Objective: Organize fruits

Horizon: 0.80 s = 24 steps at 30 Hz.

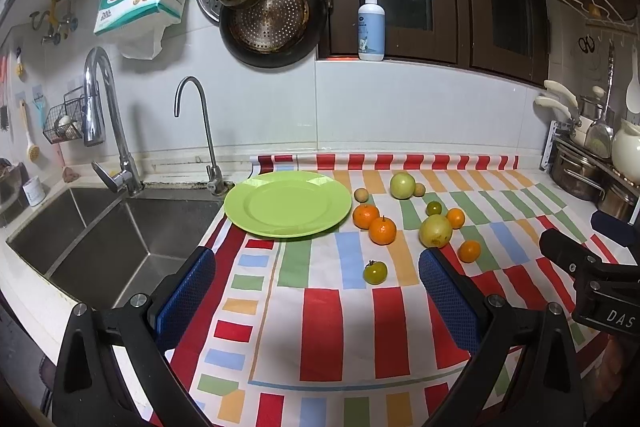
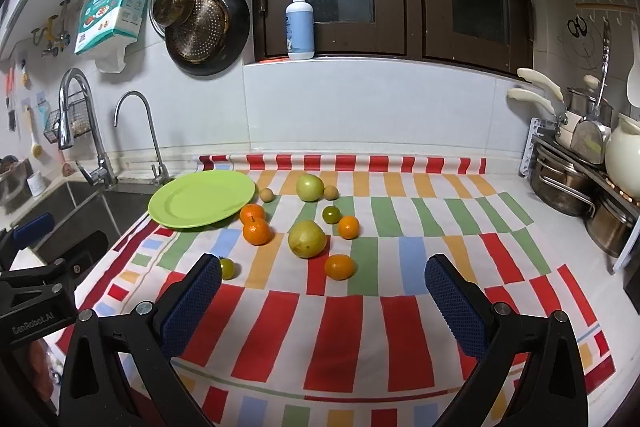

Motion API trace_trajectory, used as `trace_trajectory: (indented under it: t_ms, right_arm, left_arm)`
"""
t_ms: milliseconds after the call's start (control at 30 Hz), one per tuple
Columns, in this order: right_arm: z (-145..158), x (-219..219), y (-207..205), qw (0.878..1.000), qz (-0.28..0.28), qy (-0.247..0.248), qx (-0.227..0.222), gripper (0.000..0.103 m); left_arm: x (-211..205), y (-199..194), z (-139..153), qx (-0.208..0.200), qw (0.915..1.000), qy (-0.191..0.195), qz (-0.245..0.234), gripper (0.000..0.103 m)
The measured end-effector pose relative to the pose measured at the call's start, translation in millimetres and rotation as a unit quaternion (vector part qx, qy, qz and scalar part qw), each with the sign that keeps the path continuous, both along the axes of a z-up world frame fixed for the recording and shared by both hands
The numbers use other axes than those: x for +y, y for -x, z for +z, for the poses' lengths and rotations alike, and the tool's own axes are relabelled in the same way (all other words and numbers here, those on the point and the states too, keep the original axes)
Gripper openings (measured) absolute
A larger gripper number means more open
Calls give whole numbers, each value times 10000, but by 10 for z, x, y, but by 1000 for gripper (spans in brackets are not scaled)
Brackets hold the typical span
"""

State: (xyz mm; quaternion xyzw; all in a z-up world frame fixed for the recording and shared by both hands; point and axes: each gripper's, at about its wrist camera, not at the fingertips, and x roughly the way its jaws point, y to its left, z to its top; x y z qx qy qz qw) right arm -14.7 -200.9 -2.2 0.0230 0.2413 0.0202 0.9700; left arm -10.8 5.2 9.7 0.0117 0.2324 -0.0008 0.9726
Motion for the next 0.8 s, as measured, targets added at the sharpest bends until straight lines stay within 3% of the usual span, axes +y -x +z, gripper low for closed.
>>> trace_trajectory:
  t_ms: [800]
  right_arm:
    - [-25, 37, -9, 10000, -4, 10, -11, 103]
  left_arm:
    - [-10, -19, 6, -18, 10000, 21, -62, 103]
